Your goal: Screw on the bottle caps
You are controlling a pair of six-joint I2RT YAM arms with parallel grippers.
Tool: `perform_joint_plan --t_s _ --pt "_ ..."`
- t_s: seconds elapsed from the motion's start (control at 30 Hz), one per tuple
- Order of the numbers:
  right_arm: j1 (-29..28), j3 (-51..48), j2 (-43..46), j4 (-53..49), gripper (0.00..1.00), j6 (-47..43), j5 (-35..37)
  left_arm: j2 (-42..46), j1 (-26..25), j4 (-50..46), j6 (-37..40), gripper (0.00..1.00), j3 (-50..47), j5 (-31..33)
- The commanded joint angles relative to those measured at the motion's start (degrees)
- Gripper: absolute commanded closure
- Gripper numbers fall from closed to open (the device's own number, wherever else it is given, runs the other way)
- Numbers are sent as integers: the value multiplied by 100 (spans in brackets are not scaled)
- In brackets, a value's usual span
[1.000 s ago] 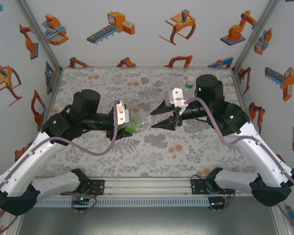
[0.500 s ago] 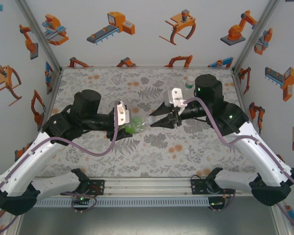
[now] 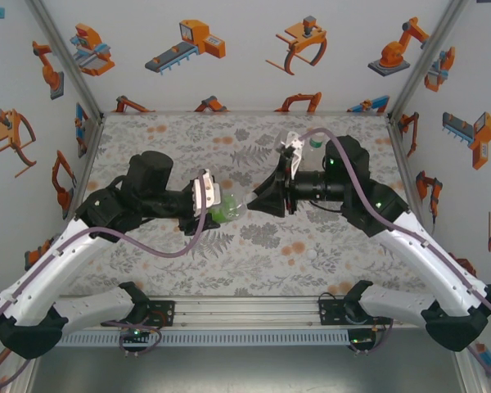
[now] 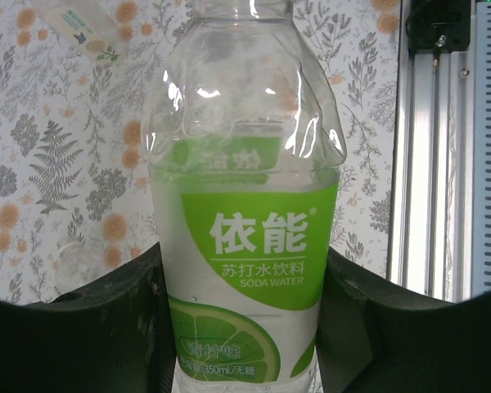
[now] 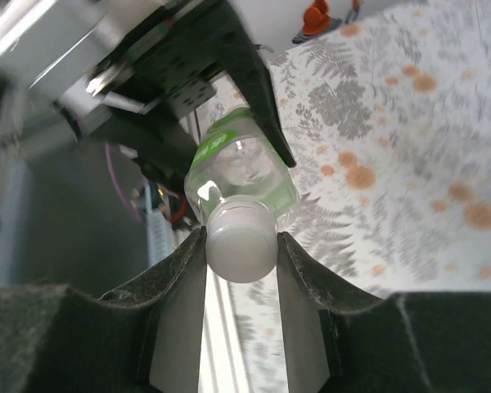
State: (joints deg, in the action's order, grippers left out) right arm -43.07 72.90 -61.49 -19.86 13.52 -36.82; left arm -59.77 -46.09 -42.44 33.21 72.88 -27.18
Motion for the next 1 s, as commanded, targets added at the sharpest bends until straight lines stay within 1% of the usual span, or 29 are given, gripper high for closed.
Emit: perform_joint_plan --t_s 0.0,0.07,0.1,0.17,0.23,0.37,0.43,0.47,0.57,0.63,0.73,0.77,0.83,0.93,0.97 --pt "-61 -216 55 94 100 3002 1406 -83 -24 636 -78 89 33 60" --pt "-61 -181 -46 -331 100 4438 1835 -143 -23 707 -40 89 32 145" --pt "-57 -154 -108 -531 100 5002 1868 -168 -23 739 -11 89 33 174" --pt "-44 -179 -268 -653 100 5978 1595 -225 -26 779 29 89 24 204" --pt "-20 -214 -406 -685 100 6476 1294 -274 -23 806 59 89 33 196" --pt "0 -206 -539 -756 100 6831 1063 -348 -30 810 92 89 63 178" --pt "4 -204 -531 -722 99 6866 1071 -369 -24 805 96 89 90 188" --pt "7 -206 -517 -713 96 6861 1093 -362 -23 807 108 89 101 195" --pt "44 -201 -464 -652 86 6761 1124 -330 -24 794 159 89 101 230" --pt "100 -165 -412 -633 77 6558 1154 -298 -23 782 182 89 79 217" --pt "171 -39 -319 -686 62 5971 1279 -246 -19 776 182 89 34 166" --pt "184 37 -294 -763 59 5847 1322 -238 -28 769 169 89 24 148" --pt "193 204 -220 -836 50 5177 1363 -202 -23 746 144 89 7 110" --pt "214 379 -47 -959 40 4407 1542 -141 -35 713 116 89 -20 81" --pt "224 410 19 -959 39 4165 1606 -117 -33 701 115 89 -28 75"
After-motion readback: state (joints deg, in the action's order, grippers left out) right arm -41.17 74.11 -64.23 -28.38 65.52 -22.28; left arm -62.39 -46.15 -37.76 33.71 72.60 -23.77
